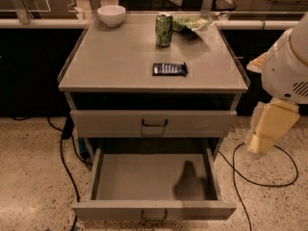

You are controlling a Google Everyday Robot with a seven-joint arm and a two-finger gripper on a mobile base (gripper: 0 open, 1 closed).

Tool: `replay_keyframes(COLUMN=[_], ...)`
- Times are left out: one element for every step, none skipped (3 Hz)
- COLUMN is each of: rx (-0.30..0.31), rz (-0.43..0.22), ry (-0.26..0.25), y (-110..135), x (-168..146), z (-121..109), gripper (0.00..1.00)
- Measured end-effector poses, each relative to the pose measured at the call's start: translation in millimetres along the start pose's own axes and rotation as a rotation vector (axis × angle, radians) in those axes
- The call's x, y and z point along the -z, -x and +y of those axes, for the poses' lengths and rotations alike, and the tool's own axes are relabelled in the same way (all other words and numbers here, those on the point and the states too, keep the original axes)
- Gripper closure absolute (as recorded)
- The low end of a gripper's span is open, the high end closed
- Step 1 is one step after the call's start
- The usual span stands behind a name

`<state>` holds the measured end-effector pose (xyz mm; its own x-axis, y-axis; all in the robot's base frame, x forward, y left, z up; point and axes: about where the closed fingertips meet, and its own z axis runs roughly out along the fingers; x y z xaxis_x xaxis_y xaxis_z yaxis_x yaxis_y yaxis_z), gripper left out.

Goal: Place rxbar blueberry into middle drawer

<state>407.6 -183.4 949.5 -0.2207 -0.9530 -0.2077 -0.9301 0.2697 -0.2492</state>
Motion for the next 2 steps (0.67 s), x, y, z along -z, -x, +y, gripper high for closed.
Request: replay_keyframes(rx=[0.000, 0.000], rz=[0.000, 0.000], ry=[0.000, 0.000], y=[3.1, 3.1], x=[-3.5, -3.5], z=[7.2, 7.2], gripper=[0.00, 0.00])
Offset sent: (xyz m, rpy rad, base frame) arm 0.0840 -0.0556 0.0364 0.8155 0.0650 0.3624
